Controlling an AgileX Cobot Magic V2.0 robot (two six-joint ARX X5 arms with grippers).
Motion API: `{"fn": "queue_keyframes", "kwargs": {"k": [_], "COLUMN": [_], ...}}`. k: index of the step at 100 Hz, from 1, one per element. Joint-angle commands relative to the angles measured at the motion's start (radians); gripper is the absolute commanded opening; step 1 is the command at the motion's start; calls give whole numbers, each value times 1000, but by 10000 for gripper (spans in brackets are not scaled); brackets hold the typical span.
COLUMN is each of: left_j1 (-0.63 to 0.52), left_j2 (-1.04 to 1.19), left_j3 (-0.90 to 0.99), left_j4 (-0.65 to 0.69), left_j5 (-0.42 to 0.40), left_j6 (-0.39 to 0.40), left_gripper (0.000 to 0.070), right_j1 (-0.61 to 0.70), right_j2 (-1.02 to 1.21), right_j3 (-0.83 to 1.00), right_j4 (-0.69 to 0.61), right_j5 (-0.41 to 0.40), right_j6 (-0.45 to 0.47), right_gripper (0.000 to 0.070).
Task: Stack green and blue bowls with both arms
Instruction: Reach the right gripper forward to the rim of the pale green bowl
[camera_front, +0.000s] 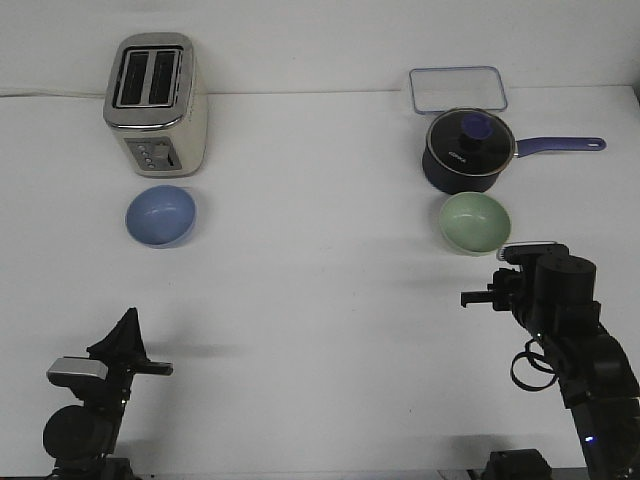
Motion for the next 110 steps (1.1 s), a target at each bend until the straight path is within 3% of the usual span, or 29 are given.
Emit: {"fn": "queue_keyframes", "kwargs": {"k": [1, 6, 21, 38, 48, 86, 110], "left_j1": [0, 0, 0, 0, 0, 0, 0], "left_j2": [-2, -2, -2, -2, -2, -2, -2], "left_j3": [-20, -20, -20, -20, -20, -20, -20], "left_j4": [13, 13, 13, 13, 13, 13, 13], "left_j5": [-1, -1, -1, -1, -1, -1, -1], "left_j6": [7, 7, 7, 7, 7, 7, 7], "left_gripper": [12, 12, 12, 12, 12, 12, 12], "right_j1": [1, 1, 1, 1, 1, -110, -194], "right_j2": [6, 6, 6, 7, 8, 212, 492], "right_j3": [15, 15, 15, 18, 30, 239, 350], "right_j4": [3, -2, -26, -51, -55, -20, 56], "right_j5": [-1, -1, -1, -2, -2, -5, -81], "right_j6": [14, 14, 14, 32, 45, 8, -15], "right_gripper": [26, 84, 368, 437, 569, 560, 560]}}
